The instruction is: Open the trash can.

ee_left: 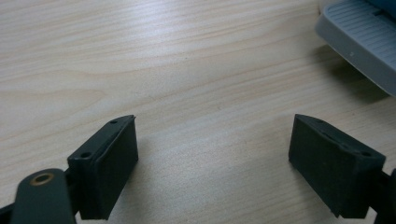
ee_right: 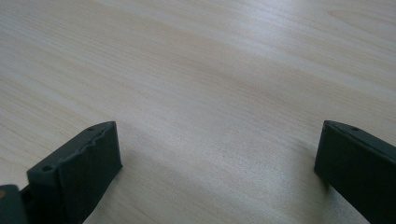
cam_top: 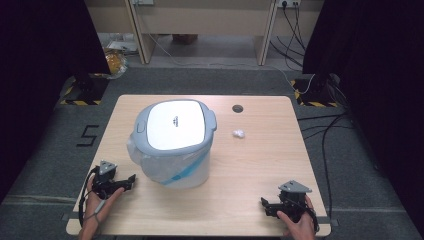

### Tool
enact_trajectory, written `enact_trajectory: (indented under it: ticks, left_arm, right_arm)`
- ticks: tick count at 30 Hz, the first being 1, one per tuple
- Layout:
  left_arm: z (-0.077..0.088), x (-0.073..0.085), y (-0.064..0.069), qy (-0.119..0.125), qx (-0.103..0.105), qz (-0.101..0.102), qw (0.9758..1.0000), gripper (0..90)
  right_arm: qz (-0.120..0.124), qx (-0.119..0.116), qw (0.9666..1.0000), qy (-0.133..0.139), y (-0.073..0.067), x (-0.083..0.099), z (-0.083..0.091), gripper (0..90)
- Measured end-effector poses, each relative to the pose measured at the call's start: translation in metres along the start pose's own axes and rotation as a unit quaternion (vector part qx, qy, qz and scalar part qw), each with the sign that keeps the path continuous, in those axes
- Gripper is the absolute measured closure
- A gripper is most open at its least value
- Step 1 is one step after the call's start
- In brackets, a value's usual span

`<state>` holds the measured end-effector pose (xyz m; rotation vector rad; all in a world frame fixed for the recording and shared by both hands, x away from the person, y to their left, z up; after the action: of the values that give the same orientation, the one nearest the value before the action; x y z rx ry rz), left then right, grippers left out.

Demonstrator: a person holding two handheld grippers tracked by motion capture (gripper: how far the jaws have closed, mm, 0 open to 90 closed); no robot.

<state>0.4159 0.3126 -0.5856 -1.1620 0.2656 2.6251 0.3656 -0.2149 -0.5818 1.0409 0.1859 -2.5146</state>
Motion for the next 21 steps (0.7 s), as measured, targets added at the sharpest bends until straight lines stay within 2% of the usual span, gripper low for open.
enact_trajectory:
  ticks: [4, 6, 7, 8, 9, 10, 11, 14, 18, 19, 21]
  left_arm:
    - [0.0, 0.0, 0.001, 0.0, 0.002, -0.001, 1.0, 14.9]
    - [-0.001, -0.001, 0.002, 0.001, 0.005, 0.003, 1.0, 15.0]
    - [-0.001, -0.001, 0.002, 0.001, 0.005, 0.003, 1.0, 15.1]
    - [-0.001, -0.002, 0.003, 0.003, 0.009, 0.005, 0.9999, 15.1]
    - [-0.001, -0.002, 0.004, 0.004, 0.014, 0.008, 0.9999, 15.2]
    - [-0.002, -0.003, 0.005, 0.004, 0.017, 0.01, 0.9998, 16.0]
    - [-0.002, -0.005, 0.005, 0.007, 0.018, 0.012, 0.9998, 16.0]
    - [-0.002, -0.014, 0.003, 0.023, 0.021, 0.026, 0.9992, 16.0]
    - [-0.004, -0.022, 0.0, 0.031, 0.02, 0.031, 0.9989, 16.0]
    - [-0.006, -0.027, -0.001, 0.036, 0.022, 0.036, 0.9985, 16.0]
    - [-0.007, -0.029, -0.001, 0.037, 0.022, 0.036, 0.9984, 16.1]
  right_arm:
    - [0.003, 0.003, 1.0, -0.001, -0.001, 0.0, 0.0, 1.2]
    - [-0.002, 0.006, 0.9999, 0.008, 0.0, -0.001, 0.003, 14.8]
    - [-0.002, 0.006, 0.9999, 0.008, 0.0, -0.001, 0.003, 14.8]
    - [0.001, 0.001, 0.9999, 0.014, -0.001, -0.002, 0.004, 21.4]
    - [0.001, -0.009, 0.9998, 0.017, -0.003, -0.004, 0.006, 19.6]
    - [0.0, -0.005, 0.9997, 0.025, -0.005, -0.008, 0.008, 14.5]
    - [0.003, -0.001, 0.9995, 0.03, -0.006, -0.01, 0.01, 17.1]
    - [0.01, -0.011, 0.999, 0.043, -0.012, -0.016, 0.014, 15.3]
    - [0.015, -0.025, 0.998, 0.056, -0.02, -0.022, 0.017, 15.4]
    - [0.021, -0.036, 0.9971, 0.064, -0.03, -0.027, 0.019, 15.4]
    - [0.026, -0.039, 0.9967, 0.065, -0.034, -0.029, 0.019, 15.6]
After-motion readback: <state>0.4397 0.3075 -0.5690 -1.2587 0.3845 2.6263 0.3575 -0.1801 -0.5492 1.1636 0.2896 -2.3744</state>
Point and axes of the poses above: each handheld gripper's, and its own axes: z roughly backward along the jaws, x roughly out of its underside, y roughly to its right, the point moved 9 cm from there along -z, roughly forward along the jaws, and after that the axes turned 3 degrees about x, right-handed, at the moved point
